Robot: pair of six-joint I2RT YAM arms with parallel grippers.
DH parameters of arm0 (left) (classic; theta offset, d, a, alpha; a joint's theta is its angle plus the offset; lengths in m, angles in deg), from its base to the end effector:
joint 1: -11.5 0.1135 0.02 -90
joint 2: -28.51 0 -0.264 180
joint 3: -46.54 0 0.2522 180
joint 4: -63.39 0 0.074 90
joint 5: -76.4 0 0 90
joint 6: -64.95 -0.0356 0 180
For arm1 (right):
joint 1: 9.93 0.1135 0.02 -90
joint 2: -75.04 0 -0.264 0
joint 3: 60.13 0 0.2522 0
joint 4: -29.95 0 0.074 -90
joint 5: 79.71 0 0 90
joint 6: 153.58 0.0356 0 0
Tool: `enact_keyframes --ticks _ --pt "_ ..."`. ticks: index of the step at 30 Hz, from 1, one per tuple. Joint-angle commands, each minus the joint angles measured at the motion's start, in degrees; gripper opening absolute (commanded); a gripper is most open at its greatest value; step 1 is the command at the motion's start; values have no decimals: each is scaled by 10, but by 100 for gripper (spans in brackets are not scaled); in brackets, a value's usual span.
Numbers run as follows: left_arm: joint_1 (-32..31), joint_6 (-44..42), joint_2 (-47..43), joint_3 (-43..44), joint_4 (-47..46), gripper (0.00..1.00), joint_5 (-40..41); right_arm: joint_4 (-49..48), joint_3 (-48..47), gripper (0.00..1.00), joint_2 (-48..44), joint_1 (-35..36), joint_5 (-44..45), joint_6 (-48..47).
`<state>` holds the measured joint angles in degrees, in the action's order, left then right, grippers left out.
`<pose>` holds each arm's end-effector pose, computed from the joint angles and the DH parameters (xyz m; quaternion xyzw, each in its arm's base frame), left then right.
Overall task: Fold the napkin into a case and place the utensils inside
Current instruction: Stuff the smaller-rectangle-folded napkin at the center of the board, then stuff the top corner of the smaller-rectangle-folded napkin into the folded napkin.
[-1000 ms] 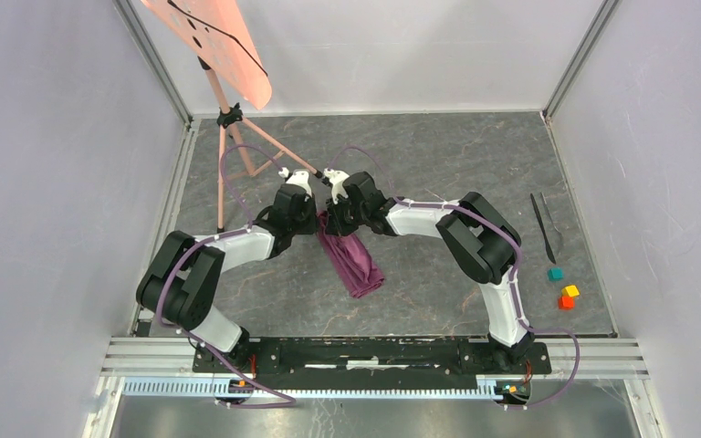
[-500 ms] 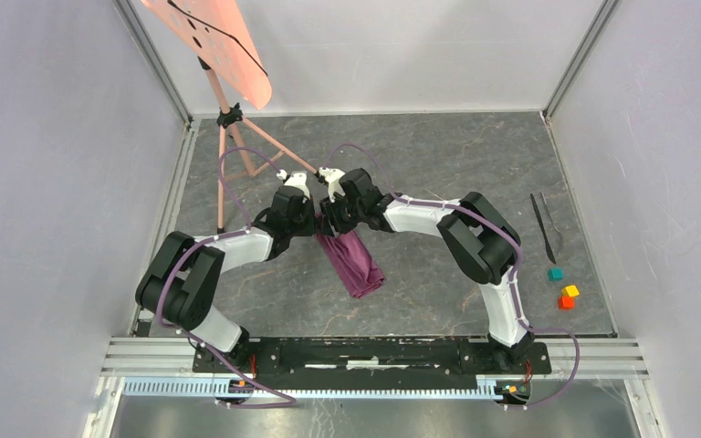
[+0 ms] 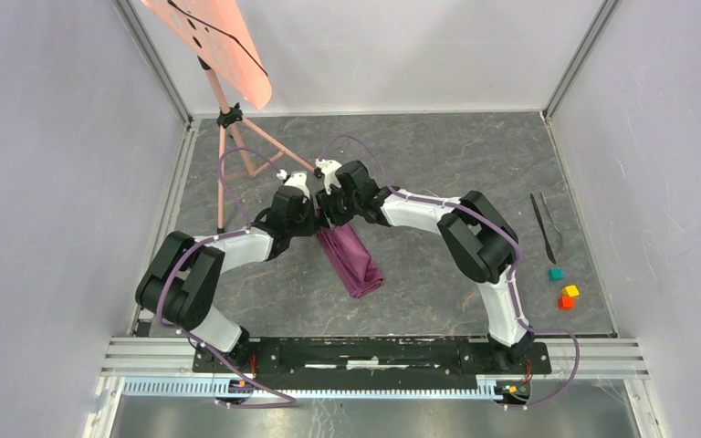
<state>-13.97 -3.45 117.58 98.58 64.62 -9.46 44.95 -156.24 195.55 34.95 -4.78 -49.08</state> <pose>0.2747 -0.1280 0.1578 0.0146 0.8992 -0.1443 0.4128 0.3247 0.3364 0.1680 -0.2889 0.8503 0.3128 0.3093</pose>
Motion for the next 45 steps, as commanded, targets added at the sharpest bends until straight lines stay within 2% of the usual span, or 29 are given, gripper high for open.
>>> enact_keyframes --ticks 1,6,11,12,18,20,25,37,41,45 --pt "1 12 -18 -3 -22 2 -11 -5 -23 38 22 2 8 -3" --pt "5 17 -22 1 -21 2 -12 -8 -4 19 20 3 0 3" --pt "13 23 -23 1 -22 2 -17 -45 45 17 -3 3 -5 10" --pt "13 24 -23 1 -22 2 -18 -46 48 18 -4 3 -6 11" --pt "15 24 -17 -1 -21 2 -20 -29 57 38 -37 3 -2 -2" --pt "14 24 -16 -2 -22 2 -22 -24 60 42 -55 3 6 -8" --pt "15 25 -20 -2 -23 2 -26 -13 50 44 -65 2 25 -25" --pt "15 27 -22 -3 -21 2 -31 -18 -12 43 -1 3 13 -19" --pt "14 28 -21 -1 -23 2 -34 -17 -23 37 18 3 10 -13" --pt "15 32 -26 -1 -23 2 -38 -28 -16 22 28 3 9 -4"
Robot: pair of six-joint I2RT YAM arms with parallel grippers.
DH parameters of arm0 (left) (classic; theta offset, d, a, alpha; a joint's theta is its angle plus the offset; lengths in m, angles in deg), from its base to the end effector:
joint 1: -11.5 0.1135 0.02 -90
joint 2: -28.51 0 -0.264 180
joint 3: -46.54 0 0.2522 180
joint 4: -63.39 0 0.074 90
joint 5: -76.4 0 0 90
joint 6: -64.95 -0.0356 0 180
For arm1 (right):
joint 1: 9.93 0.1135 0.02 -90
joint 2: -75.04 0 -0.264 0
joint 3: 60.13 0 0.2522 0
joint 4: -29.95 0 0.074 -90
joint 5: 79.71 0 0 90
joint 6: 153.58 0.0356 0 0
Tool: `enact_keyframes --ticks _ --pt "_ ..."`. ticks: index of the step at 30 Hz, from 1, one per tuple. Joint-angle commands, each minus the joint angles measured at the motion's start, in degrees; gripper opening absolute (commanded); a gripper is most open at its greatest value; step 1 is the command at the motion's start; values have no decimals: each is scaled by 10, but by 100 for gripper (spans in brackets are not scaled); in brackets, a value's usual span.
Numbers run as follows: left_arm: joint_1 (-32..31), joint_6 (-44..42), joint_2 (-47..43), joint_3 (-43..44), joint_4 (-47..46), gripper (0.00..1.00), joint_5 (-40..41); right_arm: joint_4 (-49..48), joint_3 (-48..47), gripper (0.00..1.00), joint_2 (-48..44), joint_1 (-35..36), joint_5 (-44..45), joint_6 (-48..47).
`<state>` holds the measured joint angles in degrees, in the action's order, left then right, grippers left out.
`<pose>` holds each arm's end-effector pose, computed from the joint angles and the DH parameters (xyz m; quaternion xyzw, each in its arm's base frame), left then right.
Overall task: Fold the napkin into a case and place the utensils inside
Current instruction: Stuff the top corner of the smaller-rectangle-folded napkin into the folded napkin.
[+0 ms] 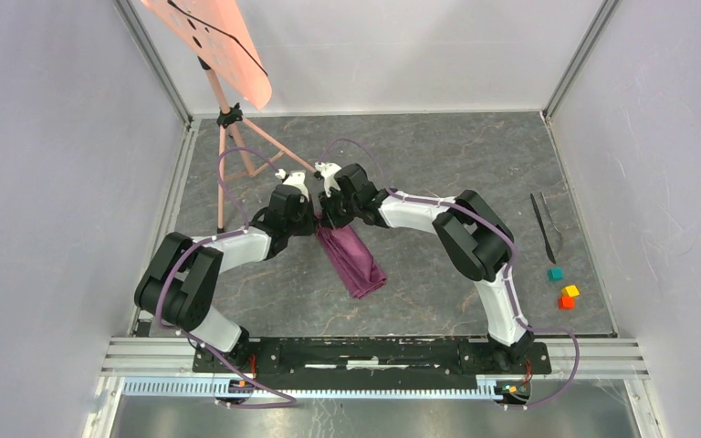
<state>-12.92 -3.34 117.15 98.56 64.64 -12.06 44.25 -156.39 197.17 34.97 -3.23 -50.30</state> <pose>0.2760 -0.1243 0.1597 0.0153 0.8981 -0.1610 0.4090 0.3273 0.3379 0.1570 -0.2931 0.8530 0.2967 0.3137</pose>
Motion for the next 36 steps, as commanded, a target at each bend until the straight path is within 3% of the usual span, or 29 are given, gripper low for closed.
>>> enact_keyframes --ticks 1,5,12,16,19,22,29,31,36 --pt "4 31 -24 -1 -24 2 -13 -26 -12 17 15 3 -10 10" --pt "4 33 -41 0 -22 2 -13 -44 7 7 18 3 -24 22" --pt "4 54 -37 8 -15 2 -44 -52 -6 8 25 3 -32 30" --pt "4 68 -22 -8 -19 2 -35 -44 -43 18 39 -3 -39 44" --pt "4 70 -15 -21 -24 2 -34 -94 -17 28 27 -16 -70 85" --pt "3 76 -8 -27 -33 3 -39 -148 4 32 35 -32 -121 140" --pt "4 75 -14 -22 -24 8 -40 -146 53 45 -12 -34 -120 129" --pt "4 73 -20 -22 -18 12 -40 -136 67 46 -31 -36 -113 118" --pt "5 90 -56 -24 7 33 -42 -135 99 46 -48 -47 -116 114"
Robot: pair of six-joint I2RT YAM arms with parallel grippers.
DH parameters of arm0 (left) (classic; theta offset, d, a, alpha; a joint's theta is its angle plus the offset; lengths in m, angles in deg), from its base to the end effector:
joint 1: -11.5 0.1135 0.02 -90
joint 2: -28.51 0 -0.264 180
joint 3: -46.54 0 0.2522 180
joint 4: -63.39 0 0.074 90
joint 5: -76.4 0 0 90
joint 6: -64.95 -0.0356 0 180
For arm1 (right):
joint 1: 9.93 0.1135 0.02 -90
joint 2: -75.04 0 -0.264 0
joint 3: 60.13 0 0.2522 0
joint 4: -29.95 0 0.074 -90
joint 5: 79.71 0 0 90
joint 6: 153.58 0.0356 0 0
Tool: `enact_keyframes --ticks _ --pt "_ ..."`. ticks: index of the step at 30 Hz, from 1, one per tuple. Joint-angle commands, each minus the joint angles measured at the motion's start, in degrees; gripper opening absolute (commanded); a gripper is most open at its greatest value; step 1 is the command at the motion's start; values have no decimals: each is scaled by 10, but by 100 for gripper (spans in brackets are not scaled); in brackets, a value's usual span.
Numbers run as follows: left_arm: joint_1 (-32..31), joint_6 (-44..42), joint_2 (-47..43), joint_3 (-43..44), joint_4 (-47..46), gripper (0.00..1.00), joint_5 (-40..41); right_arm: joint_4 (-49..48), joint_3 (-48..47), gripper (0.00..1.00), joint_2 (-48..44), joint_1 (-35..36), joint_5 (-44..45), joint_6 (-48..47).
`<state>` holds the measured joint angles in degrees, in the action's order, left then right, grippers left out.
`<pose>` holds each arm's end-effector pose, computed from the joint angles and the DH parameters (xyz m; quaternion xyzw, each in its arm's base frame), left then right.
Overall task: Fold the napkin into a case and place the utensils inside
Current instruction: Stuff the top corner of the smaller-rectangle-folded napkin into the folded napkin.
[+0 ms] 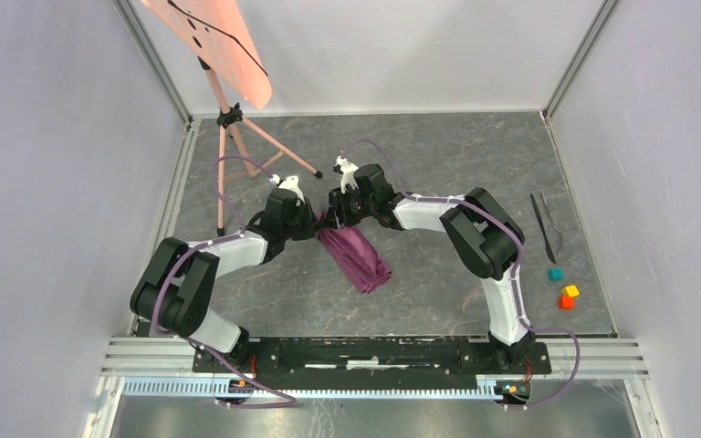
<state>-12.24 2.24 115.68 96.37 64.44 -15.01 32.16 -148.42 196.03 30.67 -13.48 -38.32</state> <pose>0.2682 -0.1189 0.1562 -0.0225 0.8999 -0.1975 0.3881 0.3366 0.3074 0.1426 -0.2102 0.8472 0.3993 0.2806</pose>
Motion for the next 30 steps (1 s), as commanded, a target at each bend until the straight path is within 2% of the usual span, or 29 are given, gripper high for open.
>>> enact_keyframes --ticks 1,4,5,8,13,17,21,26,30 --pt "-1 40 -54 -5 17 37 -10 -15 23 46 -37 -6 -15 -6" --pt "8 62 -97 -10 52 48 5 -17 26 43 -32 -6 -21 -6" --pt "15 76 -108 -11 68 55 12 -18 26 41 -28 -6 -21 -6" --pt "49 131 -123 -22 102 58 3 -24 26 33 -20 -6 -22 -2" --pt "67 183 -63 -34 72 49 -51 -27 10 21 0 -5 -30 8" --pt "67 199 1 -36 18 41 -70 -23 -7 18 17 1 -28 12" --pt "59 189 41 -20 3 33 -68 -25 -32 14 42 14 -24 37" --pt "48 197 55 -25 -21 30 -76 -40 -52 11 61 30 -25 61" --pt "56 165 20 -32 20 33 -44 -37 -20 14 29 11 -31 49"
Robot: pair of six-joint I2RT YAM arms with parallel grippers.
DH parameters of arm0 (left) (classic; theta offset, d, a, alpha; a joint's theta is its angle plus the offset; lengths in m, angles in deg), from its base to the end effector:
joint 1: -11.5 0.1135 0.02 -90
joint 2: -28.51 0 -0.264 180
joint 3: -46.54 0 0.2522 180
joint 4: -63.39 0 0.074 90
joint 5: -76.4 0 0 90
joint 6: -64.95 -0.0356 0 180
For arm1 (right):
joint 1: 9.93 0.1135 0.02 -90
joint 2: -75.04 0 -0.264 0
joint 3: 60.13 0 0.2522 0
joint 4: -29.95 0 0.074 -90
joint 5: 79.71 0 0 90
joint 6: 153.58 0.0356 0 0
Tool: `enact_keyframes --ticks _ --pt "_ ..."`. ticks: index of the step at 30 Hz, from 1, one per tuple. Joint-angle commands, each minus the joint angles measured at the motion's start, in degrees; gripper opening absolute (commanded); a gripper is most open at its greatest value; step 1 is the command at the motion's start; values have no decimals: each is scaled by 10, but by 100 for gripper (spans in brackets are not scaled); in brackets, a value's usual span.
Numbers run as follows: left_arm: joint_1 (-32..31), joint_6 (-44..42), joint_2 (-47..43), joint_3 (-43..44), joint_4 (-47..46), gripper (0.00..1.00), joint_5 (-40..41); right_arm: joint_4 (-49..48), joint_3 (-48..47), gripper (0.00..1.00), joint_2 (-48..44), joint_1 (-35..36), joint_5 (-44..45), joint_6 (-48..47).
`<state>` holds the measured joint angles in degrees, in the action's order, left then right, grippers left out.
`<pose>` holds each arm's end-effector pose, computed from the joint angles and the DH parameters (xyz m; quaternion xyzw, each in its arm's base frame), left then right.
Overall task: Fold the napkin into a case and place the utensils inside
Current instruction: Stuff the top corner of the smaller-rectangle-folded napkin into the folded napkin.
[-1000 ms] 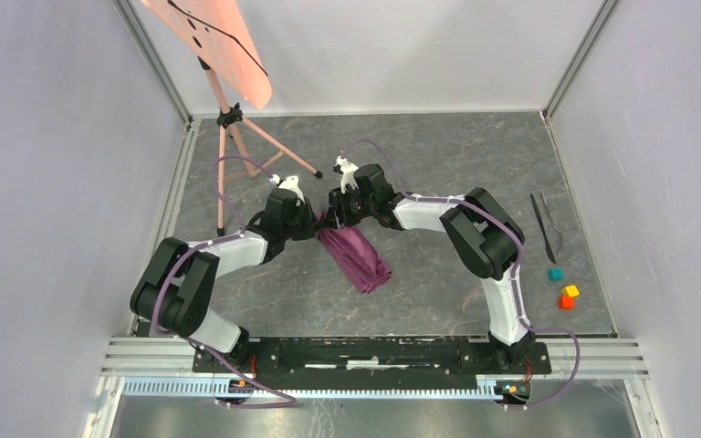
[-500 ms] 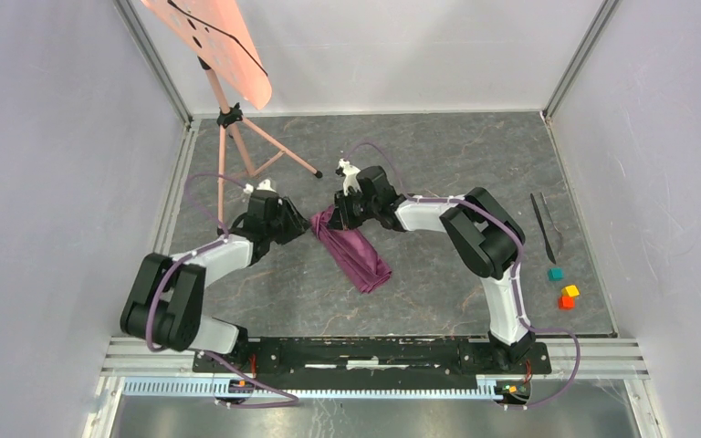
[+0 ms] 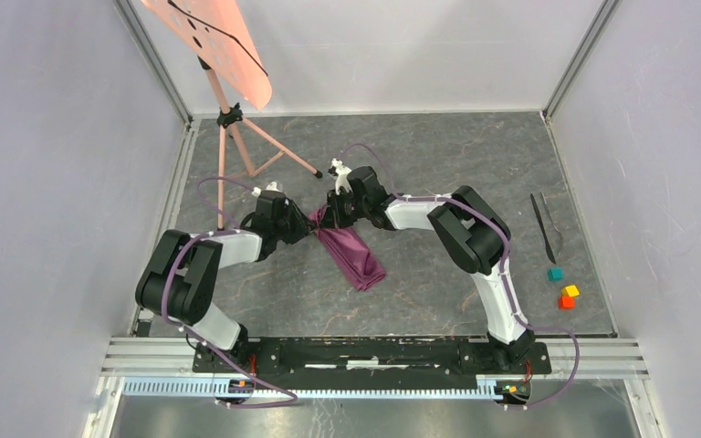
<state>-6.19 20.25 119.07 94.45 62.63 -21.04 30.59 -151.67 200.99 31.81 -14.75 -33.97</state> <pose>0.2744 -0.0923 0.1336 -0.1918 0.8912 -0.2630 0.3159 0.3407 0.3242 0.1237 -0.1910 0.8507 0.4189 0.2537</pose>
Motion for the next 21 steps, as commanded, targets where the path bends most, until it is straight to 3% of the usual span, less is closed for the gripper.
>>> enact_keyframes --ticks 1,5,9,21 --pt "0 -17 -23 -17 40 35 16 -16 19 16 -33 -4 -22 -2" --pt "17 -12 -55 -30 47 42 5 12 31 26 -73 -18 -22 -31" --pt "28 -4 -66 -30 46 43 -3 27 27 31 -85 -30 -10 -44" --pt "43 13 10 10 16 43 -15 20 -58 16 -2 -33 -11 -15"
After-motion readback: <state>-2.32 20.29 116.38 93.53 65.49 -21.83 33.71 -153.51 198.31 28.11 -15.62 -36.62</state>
